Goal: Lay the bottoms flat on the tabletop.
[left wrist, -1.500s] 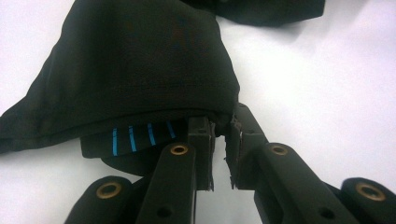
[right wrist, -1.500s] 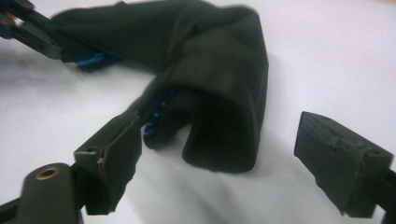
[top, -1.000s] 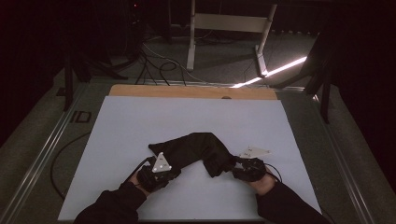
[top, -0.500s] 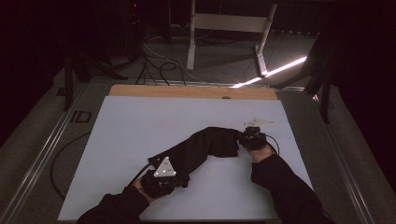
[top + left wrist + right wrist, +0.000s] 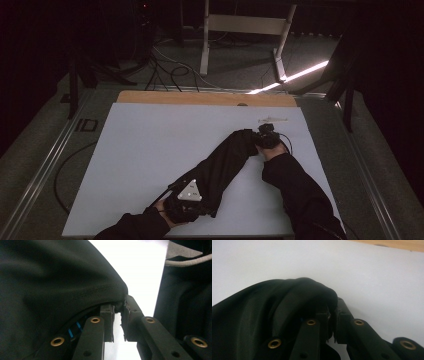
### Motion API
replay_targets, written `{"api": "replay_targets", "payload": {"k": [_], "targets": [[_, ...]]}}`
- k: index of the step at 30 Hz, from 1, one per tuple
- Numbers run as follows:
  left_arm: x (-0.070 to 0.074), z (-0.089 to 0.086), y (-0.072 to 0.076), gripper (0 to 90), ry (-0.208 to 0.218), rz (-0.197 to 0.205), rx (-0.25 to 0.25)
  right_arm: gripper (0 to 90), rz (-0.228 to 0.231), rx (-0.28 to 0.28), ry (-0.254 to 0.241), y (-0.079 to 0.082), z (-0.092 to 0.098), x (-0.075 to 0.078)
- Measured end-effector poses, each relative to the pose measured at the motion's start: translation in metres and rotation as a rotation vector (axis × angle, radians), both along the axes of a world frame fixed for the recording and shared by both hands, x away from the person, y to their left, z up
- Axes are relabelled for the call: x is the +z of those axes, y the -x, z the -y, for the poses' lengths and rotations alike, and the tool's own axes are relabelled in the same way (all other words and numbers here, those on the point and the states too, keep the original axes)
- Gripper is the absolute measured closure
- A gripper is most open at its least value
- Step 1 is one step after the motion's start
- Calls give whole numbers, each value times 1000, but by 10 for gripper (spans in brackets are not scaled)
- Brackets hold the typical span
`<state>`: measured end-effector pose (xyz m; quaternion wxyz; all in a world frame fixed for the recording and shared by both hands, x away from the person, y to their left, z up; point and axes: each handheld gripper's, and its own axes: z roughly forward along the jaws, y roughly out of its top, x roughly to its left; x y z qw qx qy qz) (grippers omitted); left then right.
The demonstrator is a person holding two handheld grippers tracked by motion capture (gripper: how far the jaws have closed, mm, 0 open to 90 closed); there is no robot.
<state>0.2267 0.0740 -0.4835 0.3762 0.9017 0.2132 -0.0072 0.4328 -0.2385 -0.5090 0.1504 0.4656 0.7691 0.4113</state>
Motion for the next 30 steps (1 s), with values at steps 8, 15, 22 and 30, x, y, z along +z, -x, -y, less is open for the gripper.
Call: {"api": "replay_targets", "payload": {"k": [8, 15, 22, 30], "targets": [[11, -8, -1, 661, 46, 39, 17, 545, 8, 0, 15, 12, 10, 10], [26, -12, -1, 477, 95, 82, 45, 308, 38, -41, 8, 40, 36, 24], [37, -2, -7, 303, 118, 114, 75, 151, 75, 36, -79, 79, 37, 43], [39, 31, -13, 284, 81, 132, 47, 138, 114, 145, -95, 131, 16, 56]]}}
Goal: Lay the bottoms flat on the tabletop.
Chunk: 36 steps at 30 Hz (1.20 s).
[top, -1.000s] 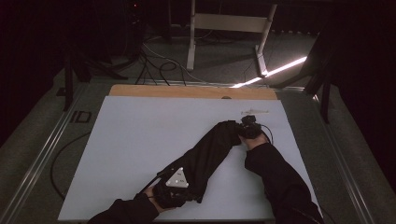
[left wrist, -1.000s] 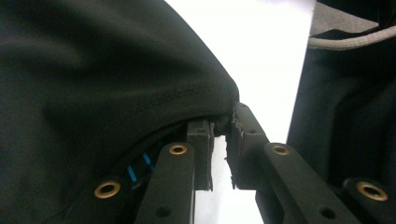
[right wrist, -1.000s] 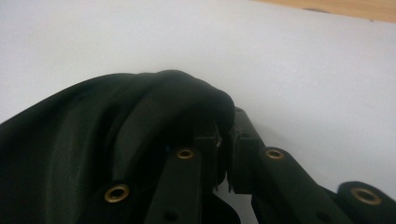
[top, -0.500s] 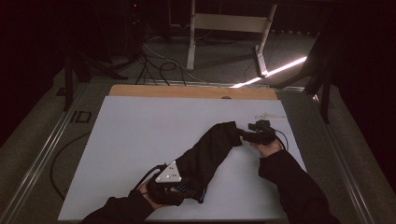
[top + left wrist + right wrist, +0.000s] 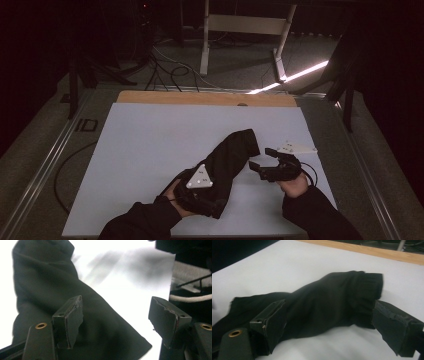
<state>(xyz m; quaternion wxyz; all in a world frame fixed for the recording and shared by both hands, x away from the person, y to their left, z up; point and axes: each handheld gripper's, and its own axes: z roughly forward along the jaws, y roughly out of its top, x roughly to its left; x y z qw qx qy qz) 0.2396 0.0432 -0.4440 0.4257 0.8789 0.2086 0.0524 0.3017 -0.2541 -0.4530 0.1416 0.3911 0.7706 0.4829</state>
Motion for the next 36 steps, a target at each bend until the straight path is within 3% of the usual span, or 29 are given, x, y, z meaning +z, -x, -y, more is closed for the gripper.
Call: {"api": "replay_targets", "payload": {"k": [5, 6, 8, 11, 13, 14, 16, 18, 24, 25, 27, 28, 31, 32, 34, 36], "targets": [[-16, 19, -8, 282, -80, 0, -24, 139, 5, 21, 4, 12, -4, -1], [-16, 19, -8, 281, -80, 0, -24, 139, 5, 21, 4, 12, -4, -1], [-30, 27, -10, 293, -142, 6, -27, 139, 9, 32, 20, 19, -7, -3], [-44, 29, -14, 421, -226, 35, -16, 139, 1, 40, 29, 23, -8, -7], [-46, 28, -14, 457, -234, 34, -19, 139, 1, 43, 31, 24, -8, -7], [-48, 27, -16, 616, -245, 39, -21, 139, 0, 45, 30, 27, -8, -8], [-48, 25, -18, 779, -241, 34, -22, 139, 0, 48, 33, 29, -8, -9], [-47, 24, -19, 822, -236, 31, -22, 139, 0, 48, 33, 29, -8, -9], [-36, 19, -25, 846, -177, 11, -13, 141, -11, 63, 24, 31, -9, -11], [-29, 14, -30, 847, -133, 0, 2, 142, -10, 87, 15, 35, -13, -9], [-25, 10, -34, 847, -102, -9, 12, 141, -16, 109, 14, 38, -19, -10], [-22, 7, -39, 847, -63, -35, 25, 139, -24, 131, 16, 41, -23, -10], [-19, 5, -41, 847, -50, -36, 39, 138, -30, 146, 14, 43, -27, -11], [-18, 3, -42, 848, -35, -36, 55, 134, -59, 197, 7, 49, -38, -16], [-18, 3, -43, 848, -24, -39, 64, 137, -68, 213, 13, 51, -43, -18], [-17, 2, -46, 848, -13, -45, 72, 151, -85, 265, 22, 56, -52, -23]]}}
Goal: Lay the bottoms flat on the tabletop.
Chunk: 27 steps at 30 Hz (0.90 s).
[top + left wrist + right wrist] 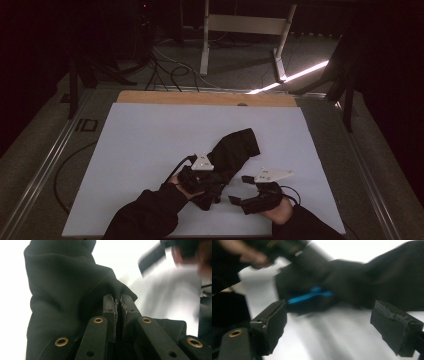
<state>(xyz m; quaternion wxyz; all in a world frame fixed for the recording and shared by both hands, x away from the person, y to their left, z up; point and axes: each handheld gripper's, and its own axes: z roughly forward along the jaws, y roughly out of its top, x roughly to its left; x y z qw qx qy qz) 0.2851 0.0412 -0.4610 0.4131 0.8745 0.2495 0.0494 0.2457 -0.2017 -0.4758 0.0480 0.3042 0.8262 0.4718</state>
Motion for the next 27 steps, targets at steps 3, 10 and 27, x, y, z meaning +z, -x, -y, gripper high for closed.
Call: {"api": "replay_targets", "payload": {"k": [3, 10, 27], "targets": [[1, 0, -1, 848, 10, 2, 15, 242, -11, 47, -11, 9, -13, -5], [2, 2, 0, 848, 21, -4, 16, 397, 3, 57, 46, 15, -36, -15], [-4, -7, -6, 843, 74, -55, 41, 885, 35, 5, 167, 0, -18, -8]]}}
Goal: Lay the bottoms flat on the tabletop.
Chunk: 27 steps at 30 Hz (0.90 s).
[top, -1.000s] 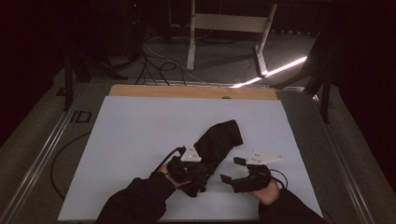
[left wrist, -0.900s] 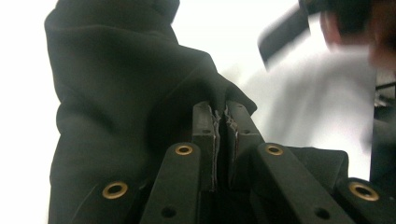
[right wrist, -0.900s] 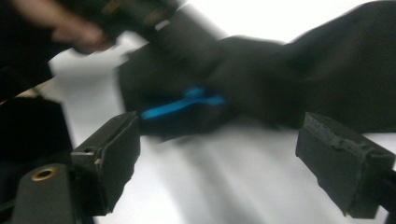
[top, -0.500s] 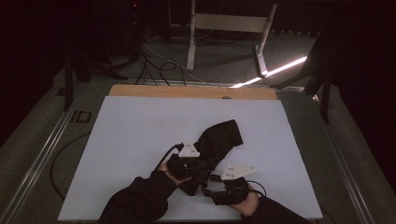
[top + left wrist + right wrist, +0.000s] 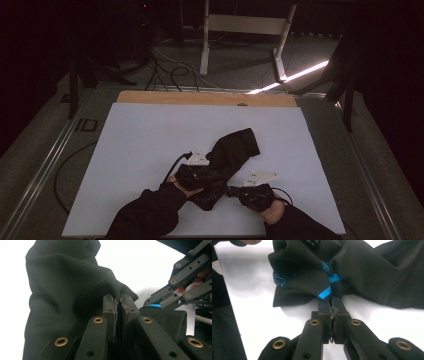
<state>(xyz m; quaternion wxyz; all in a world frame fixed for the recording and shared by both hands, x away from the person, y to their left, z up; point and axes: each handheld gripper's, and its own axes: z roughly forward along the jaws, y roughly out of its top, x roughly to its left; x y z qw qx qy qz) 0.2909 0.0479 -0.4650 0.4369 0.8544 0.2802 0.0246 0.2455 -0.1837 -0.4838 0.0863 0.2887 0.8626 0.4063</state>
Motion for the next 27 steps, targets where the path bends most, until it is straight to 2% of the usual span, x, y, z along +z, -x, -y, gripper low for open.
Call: {"api": "replay_targets", "payload": {"k": [3, 9, 10, 11, 16, 20, 24, 27], "targets": [[1, -1, 0, 844, 1, 3, -2, 885, -6, 1, 6, 1, 2, 1], [7, -7, -3, 862, 0, 24, 30, 886, 3, -13, 13, 0, 10, 3], [11, -16, -6, 862, -1, 29, 60, 887, 4, -20, 18, 0, 12, 3], [12, -21, -7, 867, -1, 32, 76, 887, -1, -50, 23, -2, 22, 2], [19, -43, -11, 872, -11, 51, 136, 887, 3, -108, 6, -5, 39, 5], [19, -61, -12, 873, -16, 54, 181, 887, 21, -147, 7, -5, 54, 9], [20, -80, -13, 874, -36, 63, 229, 887, 10, -170, 9, -5, 62, 7], [18, -100, -15, 874, -41, 55, 282, 887, 9, -214, 4, -4, 75, 7]]}}
